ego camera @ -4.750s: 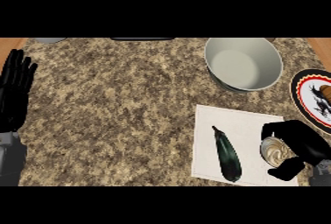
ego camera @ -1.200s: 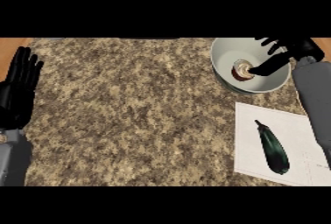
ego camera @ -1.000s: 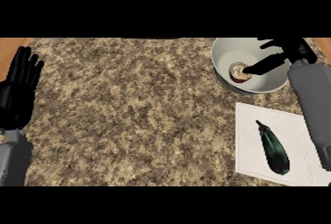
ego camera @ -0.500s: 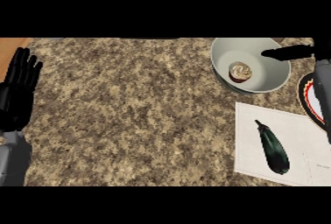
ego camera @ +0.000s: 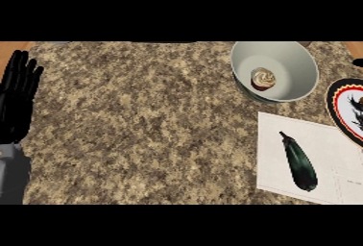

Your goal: Pick the cupcake from the placemat and place it in the bowl

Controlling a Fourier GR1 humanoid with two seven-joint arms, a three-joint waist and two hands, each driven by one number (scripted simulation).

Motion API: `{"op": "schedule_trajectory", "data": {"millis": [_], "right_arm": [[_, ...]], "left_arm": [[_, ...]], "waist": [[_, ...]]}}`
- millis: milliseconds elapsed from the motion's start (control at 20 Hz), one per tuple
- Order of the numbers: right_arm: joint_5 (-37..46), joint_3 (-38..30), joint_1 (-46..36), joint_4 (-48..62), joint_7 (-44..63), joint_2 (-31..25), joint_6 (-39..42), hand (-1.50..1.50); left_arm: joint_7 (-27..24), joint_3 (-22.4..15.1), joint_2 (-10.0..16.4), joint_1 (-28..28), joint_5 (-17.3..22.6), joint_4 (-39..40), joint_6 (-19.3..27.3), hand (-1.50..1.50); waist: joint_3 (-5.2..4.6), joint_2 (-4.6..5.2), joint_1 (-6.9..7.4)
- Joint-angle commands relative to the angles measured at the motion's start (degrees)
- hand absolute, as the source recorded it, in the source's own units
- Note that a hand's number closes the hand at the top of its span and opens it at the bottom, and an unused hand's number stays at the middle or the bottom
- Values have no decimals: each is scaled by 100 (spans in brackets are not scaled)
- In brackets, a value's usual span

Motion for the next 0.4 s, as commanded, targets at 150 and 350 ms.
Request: {"op": "schedule_trajectory", "data": {"millis": [150, 350], "right_arm": [[-452, -509, 394, 788, -817, -1029, 905, -150], [-619, -720, 826, 1099, -1352, -1436, 1354, -150]], "left_arm": [[-590, 11, -75, 0, -76, 484, -117, 0], [-424, -149, -256, 83, -162, 179, 53, 0]], "waist": [[4, 43, 24], [15, 45, 51]]}}
